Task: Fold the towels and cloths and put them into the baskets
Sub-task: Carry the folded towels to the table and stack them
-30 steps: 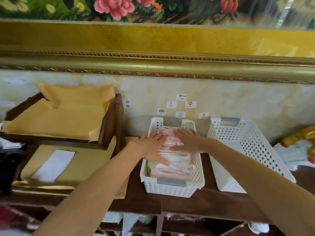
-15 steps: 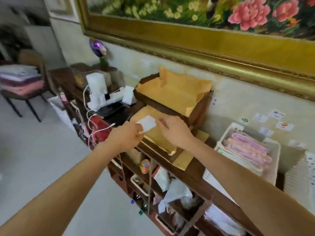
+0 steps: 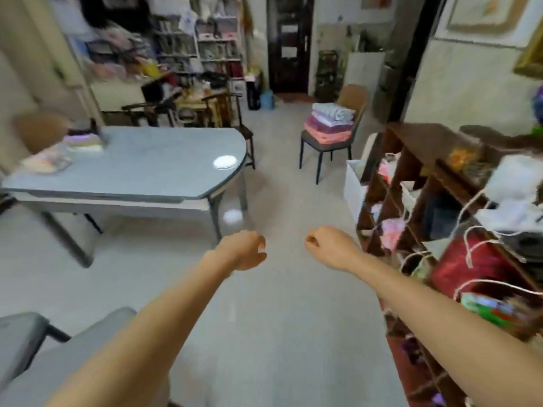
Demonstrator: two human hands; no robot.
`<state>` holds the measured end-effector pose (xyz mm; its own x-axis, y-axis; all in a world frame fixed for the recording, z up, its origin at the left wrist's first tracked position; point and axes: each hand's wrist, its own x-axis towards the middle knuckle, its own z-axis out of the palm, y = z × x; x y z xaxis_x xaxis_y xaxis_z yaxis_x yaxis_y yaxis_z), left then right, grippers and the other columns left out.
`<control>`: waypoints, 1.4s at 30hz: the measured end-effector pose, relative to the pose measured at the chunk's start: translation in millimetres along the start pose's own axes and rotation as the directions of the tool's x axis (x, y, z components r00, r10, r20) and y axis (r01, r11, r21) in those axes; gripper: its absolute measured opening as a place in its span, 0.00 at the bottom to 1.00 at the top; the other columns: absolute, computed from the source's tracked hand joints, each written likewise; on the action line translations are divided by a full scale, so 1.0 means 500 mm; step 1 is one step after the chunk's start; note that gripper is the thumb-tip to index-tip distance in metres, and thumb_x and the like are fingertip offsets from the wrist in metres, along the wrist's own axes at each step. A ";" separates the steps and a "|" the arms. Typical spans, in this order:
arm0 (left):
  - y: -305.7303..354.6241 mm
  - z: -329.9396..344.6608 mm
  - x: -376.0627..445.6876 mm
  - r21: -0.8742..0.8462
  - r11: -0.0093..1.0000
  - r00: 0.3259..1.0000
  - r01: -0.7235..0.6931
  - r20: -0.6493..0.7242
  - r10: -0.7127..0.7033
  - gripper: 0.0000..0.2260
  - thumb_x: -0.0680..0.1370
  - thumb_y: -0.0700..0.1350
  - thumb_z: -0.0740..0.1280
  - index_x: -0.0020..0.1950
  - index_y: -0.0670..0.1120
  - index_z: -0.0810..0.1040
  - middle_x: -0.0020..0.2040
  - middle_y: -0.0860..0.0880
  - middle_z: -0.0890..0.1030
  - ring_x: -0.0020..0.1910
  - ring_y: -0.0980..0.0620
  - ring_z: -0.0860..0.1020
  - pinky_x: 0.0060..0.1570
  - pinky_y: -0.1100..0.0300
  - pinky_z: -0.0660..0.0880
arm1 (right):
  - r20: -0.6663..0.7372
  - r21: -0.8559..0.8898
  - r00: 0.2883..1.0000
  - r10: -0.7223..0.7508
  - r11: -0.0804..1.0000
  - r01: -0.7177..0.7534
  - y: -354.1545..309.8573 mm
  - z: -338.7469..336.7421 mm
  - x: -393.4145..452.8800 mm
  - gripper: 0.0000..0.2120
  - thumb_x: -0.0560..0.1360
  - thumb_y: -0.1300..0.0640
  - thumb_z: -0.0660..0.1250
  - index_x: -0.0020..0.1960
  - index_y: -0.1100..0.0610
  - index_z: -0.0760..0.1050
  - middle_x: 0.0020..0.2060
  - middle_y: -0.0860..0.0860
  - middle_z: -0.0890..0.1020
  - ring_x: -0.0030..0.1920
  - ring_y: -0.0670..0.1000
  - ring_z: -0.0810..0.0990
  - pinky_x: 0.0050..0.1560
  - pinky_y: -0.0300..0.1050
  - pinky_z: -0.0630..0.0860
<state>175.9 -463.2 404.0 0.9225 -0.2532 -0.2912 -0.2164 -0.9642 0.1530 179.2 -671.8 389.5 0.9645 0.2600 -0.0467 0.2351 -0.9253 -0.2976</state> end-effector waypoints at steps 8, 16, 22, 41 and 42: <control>-0.459 -0.052 0.047 -0.113 0.925 0.930 0.363 -0.020 -0.368 0.16 0.79 0.52 0.62 0.66 0.49 0.74 0.62 0.48 0.78 0.60 0.45 0.77 0.60 0.50 0.74 | 0.119 0.034 0.941 -0.318 0.948 0.316 -0.322 0.102 0.398 0.10 0.77 0.55 0.58 0.46 0.54 0.78 0.42 0.52 0.81 0.49 0.57 0.79 0.43 0.45 0.73; -0.818 -0.109 0.106 -0.453 0.630 0.697 0.631 -0.026 -0.717 0.17 0.81 0.49 0.62 0.67 0.43 0.74 0.64 0.45 0.77 0.63 0.47 0.75 0.63 0.56 0.70 | 0.248 0.128 0.815 -0.524 0.851 0.508 -0.602 0.196 0.818 0.10 0.77 0.58 0.57 0.46 0.54 0.78 0.47 0.52 0.81 0.48 0.56 0.79 0.47 0.46 0.75; -1.062 -0.131 0.145 -0.717 0.312 0.469 0.623 0.023 -0.883 0.16 0.79 0.48 0.65 0.63 0.41 0.77 0.60 0.44 0.80 0.57 0.47 0.78 0.59 0.58 0.73 | 0.319 0.155 0.742 -0.590 0.805 0.573 -0.826 0.259 1.111 0.09 0.76 0.58 0.58 0.43 0.55 0.76 0.47 0.54 0.82 0.47 0.56 0.79 0.47 0.46 0.75; -1.926 -0.310 0.366 -0.972 -0.190 0.357 0.140 0.229 -0.906 0.17 0.81 0.54 0.61 0.63 0.44 0.70 0.57 0.48 0.74 0.58 0.47 0.74 0.53 0.55 0.74 | 0.270 0.366 0.858 -0.437 0.871 0.328 -1.512 0.486 1.795 0.15 0.79 0.54 0.62 0.61 0.62 0.73 0.58 0.58 0.79 0.59 0.58 0.76 0.58 0.47 0.70; -1.967 -0.320 0.388 -0.967 -0.222 0.359 0.128 0.254 -0.898 0.17 0.81 0.55 0.61 0.63 0.45 0.69 0.57 0.49 0.73 0.58 0.47 0.73 0.54 0.54 0.74 | 0.273 0.375 0.860 -0.432 0.871 0.318 -1.544 0.498 1.834 0.16 0.79 0.53 0.62 0.63 0.62 0.72 0.59 0.58 0.78 0.60 0.58 0.75 0.58 0.47 0.70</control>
<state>619.0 448.6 348.1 0.4446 0.7552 -0.4816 0.4751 0.2570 0.8416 852.0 349.7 338.8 0.6949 0.6983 -0.1720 0.4659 -0.6193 -0.6320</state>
